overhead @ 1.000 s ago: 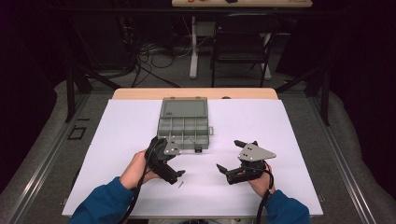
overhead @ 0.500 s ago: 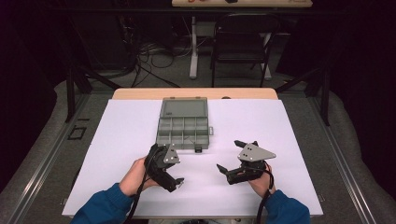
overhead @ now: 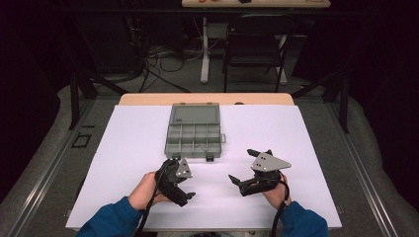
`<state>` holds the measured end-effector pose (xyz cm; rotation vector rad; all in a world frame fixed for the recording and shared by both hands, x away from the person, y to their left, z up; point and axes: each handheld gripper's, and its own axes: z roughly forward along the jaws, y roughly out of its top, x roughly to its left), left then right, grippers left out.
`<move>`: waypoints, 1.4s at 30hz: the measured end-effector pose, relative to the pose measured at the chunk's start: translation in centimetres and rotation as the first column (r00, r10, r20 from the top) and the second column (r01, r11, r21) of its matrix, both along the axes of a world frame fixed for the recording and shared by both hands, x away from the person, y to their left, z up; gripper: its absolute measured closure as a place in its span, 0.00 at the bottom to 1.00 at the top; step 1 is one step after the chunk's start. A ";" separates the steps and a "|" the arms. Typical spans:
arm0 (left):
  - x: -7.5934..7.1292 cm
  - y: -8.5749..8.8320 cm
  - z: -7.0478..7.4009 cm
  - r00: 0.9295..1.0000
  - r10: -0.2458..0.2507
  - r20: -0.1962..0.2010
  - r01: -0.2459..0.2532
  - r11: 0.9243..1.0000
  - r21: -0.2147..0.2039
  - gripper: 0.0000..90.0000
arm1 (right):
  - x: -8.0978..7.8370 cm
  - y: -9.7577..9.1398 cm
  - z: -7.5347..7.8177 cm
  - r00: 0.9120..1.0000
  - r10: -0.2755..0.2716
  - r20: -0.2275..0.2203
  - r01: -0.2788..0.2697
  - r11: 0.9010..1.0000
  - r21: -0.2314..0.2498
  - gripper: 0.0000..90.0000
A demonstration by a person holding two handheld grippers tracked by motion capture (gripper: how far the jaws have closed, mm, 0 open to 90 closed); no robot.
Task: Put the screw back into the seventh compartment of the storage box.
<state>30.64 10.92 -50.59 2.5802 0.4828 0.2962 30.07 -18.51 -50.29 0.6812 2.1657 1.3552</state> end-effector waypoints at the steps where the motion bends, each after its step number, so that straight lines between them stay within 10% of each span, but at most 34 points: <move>1: -0.1 0.0 -0.2 1.000 -0.013 -0.004 0.013 1.000 0.004 0.18 | 0.0 0.0 0.0 1.000 -0.001 0.000 0.001 1.000 -0.001 0.00; 32: -0.6 -0.7 -3.0 0.984 -0.112 -0.141 0.117 0.993 0.027 0.97 | 0.0 0.1 0.0 1.000 0.004 -0.003 -0.005 1.000 -0.015 0.00; 42: -0.7 -0.7 -2.8 0.986 -0.121 -0.114 0.124 0.992 0.015 0.98 | 0.0 0.0 0.1 1.000 0.001 0.000 -0.001 1.000 -0.016 0.00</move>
